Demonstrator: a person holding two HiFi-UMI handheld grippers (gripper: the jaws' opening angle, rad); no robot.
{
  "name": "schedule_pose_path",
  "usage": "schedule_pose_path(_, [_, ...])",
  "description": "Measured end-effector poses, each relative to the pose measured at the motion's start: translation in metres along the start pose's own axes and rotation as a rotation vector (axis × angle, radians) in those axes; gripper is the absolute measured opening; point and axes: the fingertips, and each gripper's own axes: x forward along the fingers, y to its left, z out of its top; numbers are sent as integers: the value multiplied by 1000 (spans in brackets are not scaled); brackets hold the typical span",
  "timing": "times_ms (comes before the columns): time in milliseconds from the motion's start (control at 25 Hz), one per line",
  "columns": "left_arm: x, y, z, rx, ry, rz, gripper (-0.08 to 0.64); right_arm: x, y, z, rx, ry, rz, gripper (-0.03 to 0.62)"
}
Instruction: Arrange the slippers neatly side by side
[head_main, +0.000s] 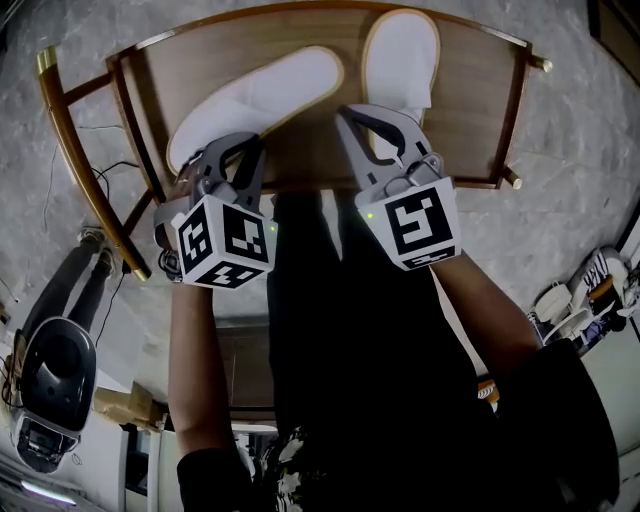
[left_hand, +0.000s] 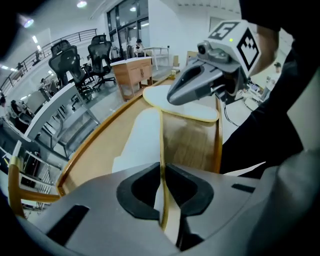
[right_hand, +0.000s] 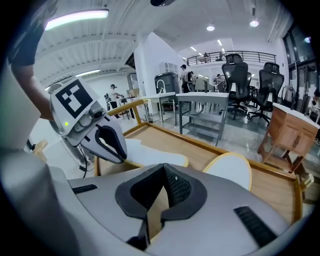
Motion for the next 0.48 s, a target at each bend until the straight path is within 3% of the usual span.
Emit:
schedule_pose_path(200, [11, -4, -6, -65, -3, 35, 3, 0, 5, 2, -14, -16, 41, -2])
schedule_pose_path(320, [8, -14, 0, -179, -62, 31, 3, 4, 16, 9, -49, -39, 113, 0])
schedule_pose_path(480, [1, -23, -5, -381, -111, 47, 3, 26, 42, 24, -259, -14, 294, 10])
